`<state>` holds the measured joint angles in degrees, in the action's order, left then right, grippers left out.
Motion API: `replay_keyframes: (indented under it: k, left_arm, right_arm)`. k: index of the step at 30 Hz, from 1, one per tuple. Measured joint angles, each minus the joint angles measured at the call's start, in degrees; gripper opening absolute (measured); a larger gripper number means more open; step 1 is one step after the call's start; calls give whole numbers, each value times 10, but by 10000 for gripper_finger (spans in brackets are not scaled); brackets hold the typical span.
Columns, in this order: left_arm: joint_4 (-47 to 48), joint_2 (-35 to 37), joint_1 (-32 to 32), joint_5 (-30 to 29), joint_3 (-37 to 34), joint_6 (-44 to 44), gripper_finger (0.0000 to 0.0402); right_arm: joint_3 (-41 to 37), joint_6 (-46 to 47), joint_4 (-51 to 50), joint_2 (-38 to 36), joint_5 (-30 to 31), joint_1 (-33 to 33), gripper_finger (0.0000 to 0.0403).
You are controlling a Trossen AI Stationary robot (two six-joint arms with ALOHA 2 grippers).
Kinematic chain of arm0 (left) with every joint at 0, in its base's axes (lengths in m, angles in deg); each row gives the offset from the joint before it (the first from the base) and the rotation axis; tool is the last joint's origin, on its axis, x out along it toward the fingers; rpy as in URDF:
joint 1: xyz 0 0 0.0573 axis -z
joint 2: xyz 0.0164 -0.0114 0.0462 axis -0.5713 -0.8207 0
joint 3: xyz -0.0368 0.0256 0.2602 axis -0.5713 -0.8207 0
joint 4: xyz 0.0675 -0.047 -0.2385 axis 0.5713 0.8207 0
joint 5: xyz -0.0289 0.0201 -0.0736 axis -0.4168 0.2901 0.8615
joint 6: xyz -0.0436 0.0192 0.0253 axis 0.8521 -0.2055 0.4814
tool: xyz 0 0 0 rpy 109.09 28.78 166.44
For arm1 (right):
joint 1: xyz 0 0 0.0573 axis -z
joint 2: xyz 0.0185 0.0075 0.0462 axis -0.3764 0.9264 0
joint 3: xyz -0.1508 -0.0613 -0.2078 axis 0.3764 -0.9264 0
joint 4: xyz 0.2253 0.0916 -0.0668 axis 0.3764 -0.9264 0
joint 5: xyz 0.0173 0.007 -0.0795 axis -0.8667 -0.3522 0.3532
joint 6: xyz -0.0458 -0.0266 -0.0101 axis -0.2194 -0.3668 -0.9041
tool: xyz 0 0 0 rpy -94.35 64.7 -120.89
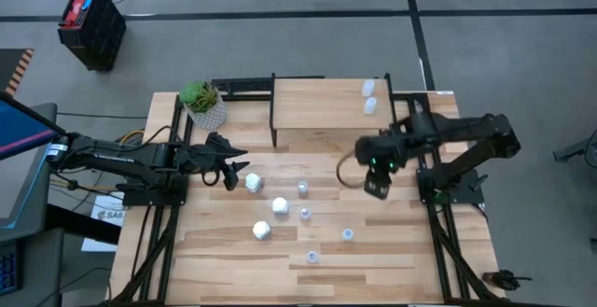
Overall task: Pick and place medicine bottles onto shelf by color
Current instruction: Put the top left big white pill bottle on the shelf
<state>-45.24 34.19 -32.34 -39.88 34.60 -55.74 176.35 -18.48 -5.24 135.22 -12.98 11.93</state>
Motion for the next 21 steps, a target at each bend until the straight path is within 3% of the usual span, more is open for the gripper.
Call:
replay_keyframes:
  k: [3,9,17,21]
  left_arm:
    - [12,0,1,15,-1,50,178]
    - [-1,0,29,31,-1,54,184]
    - [-6,-9,40,66,-1,71,232]
    - [-13,-28,40,33,-1,73,246]
  right_arm:
    - [0,30,0,0,29,-45,226]
    - [0,51,-2,0,59,-102,226]
    - [0,57,-2,0,72,-119,226]
    - [0,57,-11,0,86,-119,226]
